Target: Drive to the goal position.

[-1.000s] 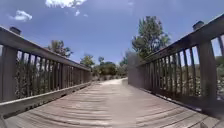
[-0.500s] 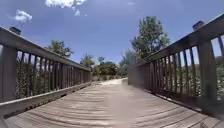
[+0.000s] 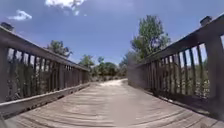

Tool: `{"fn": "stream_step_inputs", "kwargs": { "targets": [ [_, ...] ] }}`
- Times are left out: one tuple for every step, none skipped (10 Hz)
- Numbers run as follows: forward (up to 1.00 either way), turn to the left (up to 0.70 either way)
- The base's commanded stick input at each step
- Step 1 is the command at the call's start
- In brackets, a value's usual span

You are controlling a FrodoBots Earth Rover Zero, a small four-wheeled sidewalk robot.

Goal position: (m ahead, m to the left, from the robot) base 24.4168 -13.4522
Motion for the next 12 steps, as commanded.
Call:
{"fn": "stream_step_inputs", "kwargs": {
  "targets": [
    [0.45, 0.00],
    [0.45, 0.00],
    [0.45, 0.00],
    [0.45, 0.00],
    [0.45, 0.00],
    [0.45, 0.00],
    [0.45, 0.00],
    [0.45, 0.00],
    [0.45, 0.00],
    [0.45, 0.00],
    [0.45, 0.00],
    [0.45, 0.00]
  ]
}}
